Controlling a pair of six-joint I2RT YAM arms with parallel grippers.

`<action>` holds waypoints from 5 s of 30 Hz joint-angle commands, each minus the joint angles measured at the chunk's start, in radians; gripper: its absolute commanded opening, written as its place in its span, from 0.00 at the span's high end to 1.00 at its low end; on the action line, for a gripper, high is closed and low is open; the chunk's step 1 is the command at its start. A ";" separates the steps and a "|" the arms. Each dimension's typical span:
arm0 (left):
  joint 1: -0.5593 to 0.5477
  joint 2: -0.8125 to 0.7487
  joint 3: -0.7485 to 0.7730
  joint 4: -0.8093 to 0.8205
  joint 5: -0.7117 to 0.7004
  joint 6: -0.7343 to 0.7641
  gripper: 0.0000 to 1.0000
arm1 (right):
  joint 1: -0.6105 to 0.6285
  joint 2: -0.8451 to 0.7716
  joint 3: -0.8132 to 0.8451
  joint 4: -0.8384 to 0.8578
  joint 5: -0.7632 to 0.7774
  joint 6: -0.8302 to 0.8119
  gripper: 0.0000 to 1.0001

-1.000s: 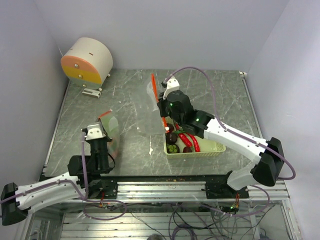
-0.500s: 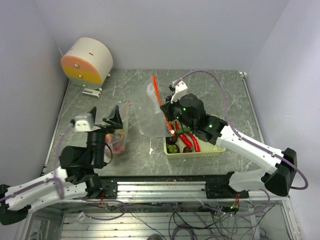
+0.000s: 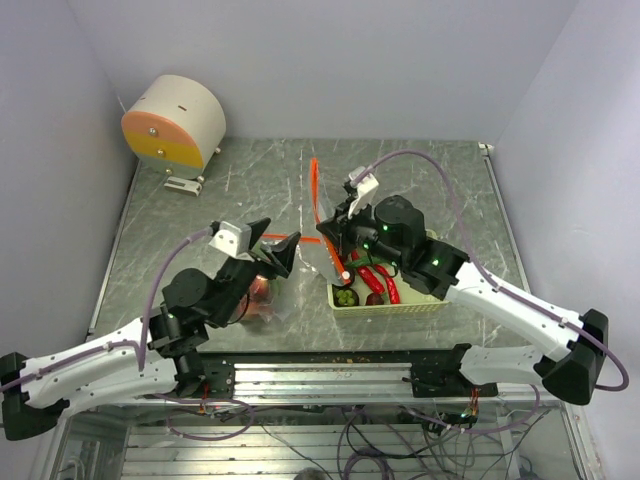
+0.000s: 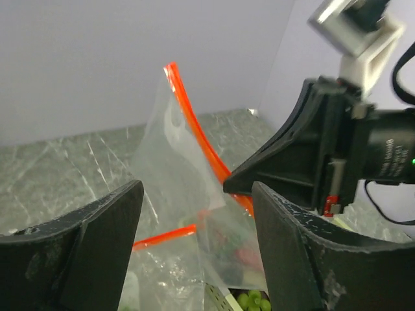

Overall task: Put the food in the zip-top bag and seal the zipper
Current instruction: Place the zipper food storage bag at the center of the board, then open the zipper of the food storage bag.

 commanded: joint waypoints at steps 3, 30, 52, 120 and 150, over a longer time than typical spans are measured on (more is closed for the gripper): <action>0.003 0.054 -0.040 0.159 -0.034 -0.151 0.24 | -0.001 -0.067 -0.034 0.064 -0.134 -0.021 1.00; 0.155 0.287 -0.085 0.317 -0.056 -0.387 0.64 | 0.042 -0.074 -0.066 0.051 -0.191 -0.065 1.00; 0.249 0.198 -0.205 0.363 0.197 -0.389 0.93 | 0.049 -0.014 -0.003 0.035 0.003 0.069 0.23; 0.252 0.270 -0.216 0.287 0.333 -0.449 0.57 | 0.080 0.064 0.064 0.020 0.151 0.097 1.00; 0.253 -0.054 0.327 -0.507 -0.119 -0.121 0.93 | 0.081 -0.085 -0.112 0.164 0.368 0.106 1.00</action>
